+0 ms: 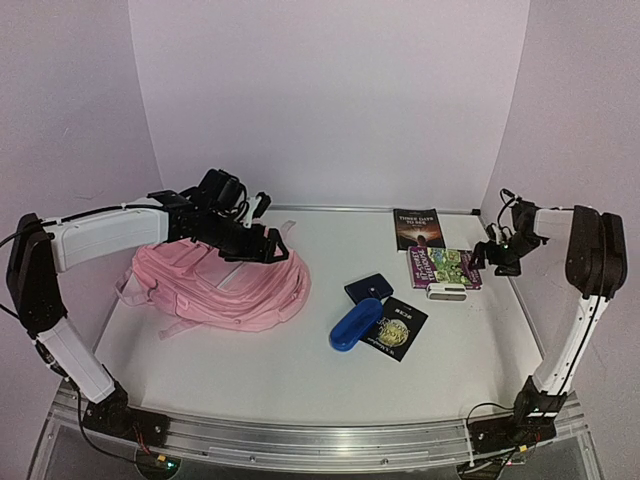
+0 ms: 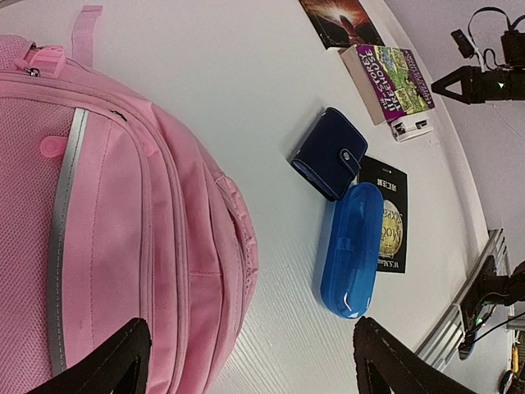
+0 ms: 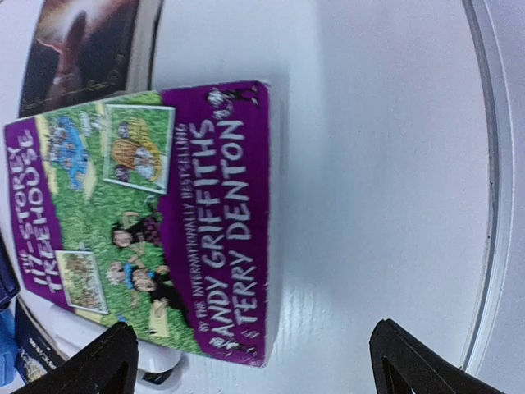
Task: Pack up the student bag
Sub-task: Pick up the book from the center of the board.
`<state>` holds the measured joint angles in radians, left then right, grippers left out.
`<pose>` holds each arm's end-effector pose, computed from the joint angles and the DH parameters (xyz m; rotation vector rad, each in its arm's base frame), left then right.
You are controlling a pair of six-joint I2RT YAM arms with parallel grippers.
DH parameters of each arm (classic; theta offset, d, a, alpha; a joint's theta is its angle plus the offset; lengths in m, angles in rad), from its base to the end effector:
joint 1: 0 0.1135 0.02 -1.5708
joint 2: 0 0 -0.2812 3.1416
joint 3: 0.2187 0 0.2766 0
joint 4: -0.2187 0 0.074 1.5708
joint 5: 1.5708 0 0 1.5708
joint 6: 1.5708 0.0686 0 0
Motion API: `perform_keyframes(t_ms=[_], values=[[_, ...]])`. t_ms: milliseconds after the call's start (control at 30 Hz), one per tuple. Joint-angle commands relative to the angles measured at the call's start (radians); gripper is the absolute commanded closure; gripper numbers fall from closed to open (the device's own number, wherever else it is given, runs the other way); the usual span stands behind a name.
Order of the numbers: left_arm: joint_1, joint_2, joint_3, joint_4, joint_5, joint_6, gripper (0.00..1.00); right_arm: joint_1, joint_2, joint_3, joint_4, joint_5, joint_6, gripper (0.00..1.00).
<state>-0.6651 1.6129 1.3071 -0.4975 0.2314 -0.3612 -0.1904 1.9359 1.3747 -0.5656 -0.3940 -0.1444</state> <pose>0.3091 -0.2624 0.2691 0.4905 2.4342 -0.7428 0.4370 -0.0574 0.1592 -0.0575 2.6137 0.4157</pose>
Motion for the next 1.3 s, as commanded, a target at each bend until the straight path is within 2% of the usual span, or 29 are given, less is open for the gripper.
perform_keyframes(t_ms=[0,200,333,400,600,733,767,1100,1267], values=[[-0.006,0.007,0.045,0.009,-0.007,0.019,0.14,0.006,0.084,0.089,-0.038,-0.001,-0.083,0.02],[-0.007,0.022,0.038,0.031,0.010,0.017,0.13,0.013,0.200,0.161,-0.084,-0.167,-0.098,0.06],[-0.008,0.035,0.039,0.050,0.025,0.010,0.13,0.044,0.223,0.170,-0.091,-0.216,-0.106,0.14],[-0.009,0.040,0.040,0.056,0.029,0.007,0.13,0.068,0.228,0.170,-0.090,-0.212,-0.104,0.22],[-0.008,0.040,0.030,0.069,0.027,-0.001,0.13,0.085,0.240,0.175,-0.067,-0.147,-0.066,0.56],[-0.008,0.037,0.022,0.076,0.025,-0.002,0.13,0.086,0.203,0.177,-0.062,-0.154,-0.051,0.95],[-0.008,0.037,0.021,0.076,0.025,-0.002,0.13,0.086,0.192,0.179,-0.062,-0.170,-0.048,1.00],[-0.008,0.042,0.047,0.080,0.028,0.007,0.12,0.100,-0.013,0.199,-0.063,-0.377,-0.037,1.00],[-0.008,0.048,0.093,0.061,0.032,0.020,0.11,0.117,-0.083,0.242,-0.062,-0.450,0.059,1.00]])
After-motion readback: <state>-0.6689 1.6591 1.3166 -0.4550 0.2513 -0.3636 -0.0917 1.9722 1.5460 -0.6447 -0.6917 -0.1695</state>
